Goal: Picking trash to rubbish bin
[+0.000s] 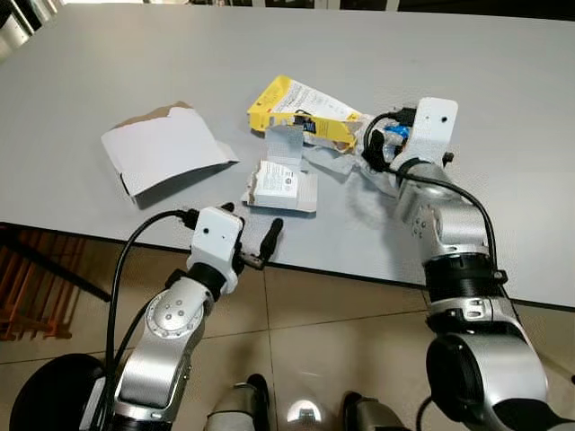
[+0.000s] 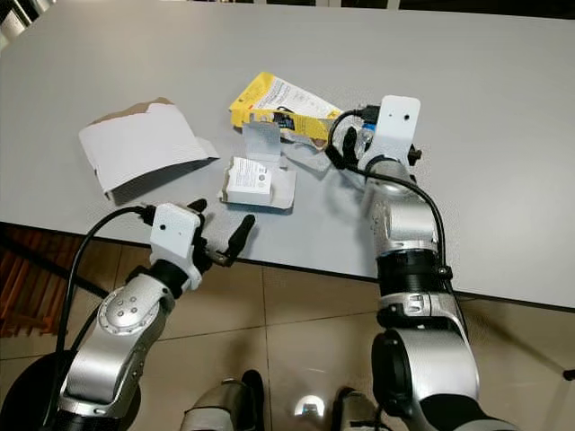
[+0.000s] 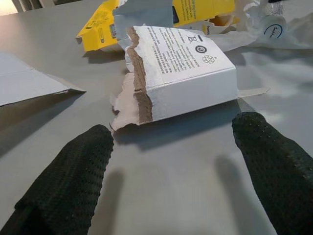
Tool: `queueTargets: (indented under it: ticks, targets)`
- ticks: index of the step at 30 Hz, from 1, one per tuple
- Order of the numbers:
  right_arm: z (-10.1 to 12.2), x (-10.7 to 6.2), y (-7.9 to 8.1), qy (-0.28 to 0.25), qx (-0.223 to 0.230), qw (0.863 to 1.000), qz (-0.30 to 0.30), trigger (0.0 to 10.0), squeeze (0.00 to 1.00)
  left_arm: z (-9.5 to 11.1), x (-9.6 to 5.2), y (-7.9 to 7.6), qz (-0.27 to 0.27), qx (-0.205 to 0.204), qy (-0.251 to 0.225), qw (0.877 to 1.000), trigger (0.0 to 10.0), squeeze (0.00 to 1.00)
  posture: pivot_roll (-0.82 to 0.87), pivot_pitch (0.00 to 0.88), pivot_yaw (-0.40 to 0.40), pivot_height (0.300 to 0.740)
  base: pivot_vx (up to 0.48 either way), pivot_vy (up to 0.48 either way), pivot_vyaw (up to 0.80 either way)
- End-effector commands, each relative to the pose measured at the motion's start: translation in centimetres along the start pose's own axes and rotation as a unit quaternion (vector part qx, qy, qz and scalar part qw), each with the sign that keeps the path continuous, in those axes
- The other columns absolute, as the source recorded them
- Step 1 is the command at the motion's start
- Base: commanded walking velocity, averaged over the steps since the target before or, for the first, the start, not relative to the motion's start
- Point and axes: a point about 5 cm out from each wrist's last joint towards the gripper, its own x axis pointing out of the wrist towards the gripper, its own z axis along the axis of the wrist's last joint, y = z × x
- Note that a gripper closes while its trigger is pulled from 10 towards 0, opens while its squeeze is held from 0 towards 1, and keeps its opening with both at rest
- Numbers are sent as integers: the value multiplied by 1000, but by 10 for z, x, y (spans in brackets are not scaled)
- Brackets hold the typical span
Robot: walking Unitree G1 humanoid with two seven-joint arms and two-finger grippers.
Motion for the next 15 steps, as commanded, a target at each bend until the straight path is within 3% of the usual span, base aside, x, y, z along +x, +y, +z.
queueTargets:
  ticks: [1, 3, 8, 15]
  targets:
    - [1, -3, -4, -19, -25, 999, -10, 10000, 0, 2, -1, 1, 4, -2, -1, 1000, 10000, 0, 55, 235, 77, 740, 0, 0, 0]
    - [0, -4, -6, -21, -31, 999, -14, 10000, 0, 1, -1, 0, 3, -2, -1, 1000, 10000, 0, 55, 235, 77, 740, 0, 0, 0]
    - [-3, -12, -31, -25, -67, 997, -41, 10000, 0, -1, 9, -15, -10, -22, -8, 1000, 10000, 0, -36, 229, 41, 740, 0, 0, 0]
    - [1, -17, -46, -37, -108, 992, -50, 10000, 0, -2, 20, -25, -7, -50, -17, 999, 10000, 0, -105, 219, -1, 740, 0, 0, 0]
